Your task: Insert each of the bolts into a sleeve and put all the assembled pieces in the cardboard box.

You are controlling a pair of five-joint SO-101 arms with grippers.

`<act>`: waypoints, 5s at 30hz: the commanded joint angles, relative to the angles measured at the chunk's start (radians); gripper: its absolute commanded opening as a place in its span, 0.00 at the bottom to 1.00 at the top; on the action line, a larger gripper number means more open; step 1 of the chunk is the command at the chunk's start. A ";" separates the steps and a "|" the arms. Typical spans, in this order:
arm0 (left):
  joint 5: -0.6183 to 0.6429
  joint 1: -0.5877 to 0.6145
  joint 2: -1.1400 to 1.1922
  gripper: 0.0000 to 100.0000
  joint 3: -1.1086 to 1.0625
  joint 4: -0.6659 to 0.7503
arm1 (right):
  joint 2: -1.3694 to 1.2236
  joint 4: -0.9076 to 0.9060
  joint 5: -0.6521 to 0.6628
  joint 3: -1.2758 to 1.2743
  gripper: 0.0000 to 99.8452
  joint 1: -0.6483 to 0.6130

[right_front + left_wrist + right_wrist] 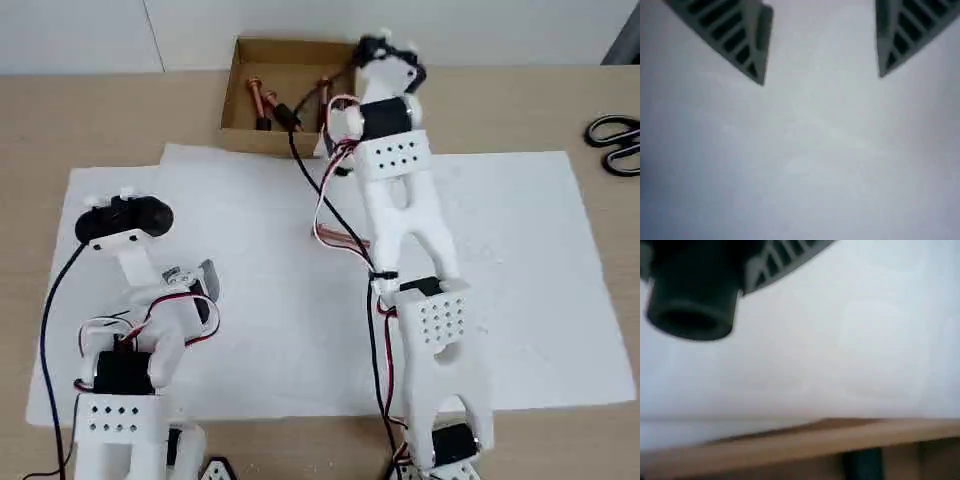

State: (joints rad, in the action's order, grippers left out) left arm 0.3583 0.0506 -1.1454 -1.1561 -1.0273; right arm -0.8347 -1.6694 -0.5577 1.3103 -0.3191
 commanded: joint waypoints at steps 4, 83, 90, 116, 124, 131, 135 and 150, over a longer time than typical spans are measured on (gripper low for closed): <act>-0.011 -0.002 -0.015 0.14 0.010 0.038 | 0.087 -0.027 0.198 0.215 0.00 0.041; -0.006 -0.009 -0.015 0.14 -0.028 0.046 | 0.908 0.503 0.666 -1.728 0.11 0.199; -0.006 -0.009 -0.015 0.14 -0.030 0.046 | 0.857 0.503 0.666 -1.728 0.17 0.153; -0.006 -0.009 -0.015 0.14 -0.030 0.046 | 0.817 0.512 0.658 -1.692 0.15 0.153; -0.006 -0.009 -0.015 0.14 -0.030 0.046 | 0.773 0.506 0.657 -1.694 0.15 0.153; -0.006 -0.009 -0.015 0.14 -0.030 0.046 | 0.710 0.512 0.655 -1.688 0.15 0.153; -0.006 -0.009 -0.015 0.14 -0.030 0.046 | 0.710 0.512 0.657 -1.686 0.14 0.153; -0.005 -0.009 -0.009 0.14 0.005 0.020 | 0.711 0.185 0.664 -1.295 0.00 0.159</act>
State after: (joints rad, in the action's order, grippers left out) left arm 0.3552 0.0506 -1.1454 -1.1899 -1.0027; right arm -0.1320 -1.3932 0.1005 -0.1335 -0.1642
